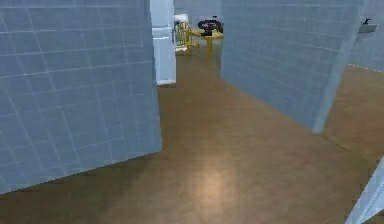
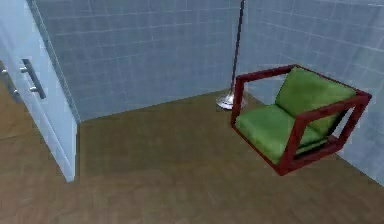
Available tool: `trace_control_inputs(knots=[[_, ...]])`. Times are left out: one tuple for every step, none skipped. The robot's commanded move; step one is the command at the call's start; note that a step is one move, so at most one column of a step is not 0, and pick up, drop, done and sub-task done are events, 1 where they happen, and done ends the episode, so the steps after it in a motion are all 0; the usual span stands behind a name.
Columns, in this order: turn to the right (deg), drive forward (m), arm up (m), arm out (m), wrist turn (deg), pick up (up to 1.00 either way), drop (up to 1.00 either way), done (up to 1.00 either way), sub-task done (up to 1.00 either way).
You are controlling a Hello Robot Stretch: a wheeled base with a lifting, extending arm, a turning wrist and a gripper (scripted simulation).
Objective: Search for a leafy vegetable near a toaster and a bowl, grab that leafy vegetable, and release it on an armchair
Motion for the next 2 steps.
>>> trace_control_inputs(knots=[[0.0,1.0,0.0,0.0,0.0,0.0,0.0,0.0,0.0],[3.0,0.0,0.0,0.0,0.0,0.0,0.0,0.0,0.0]])
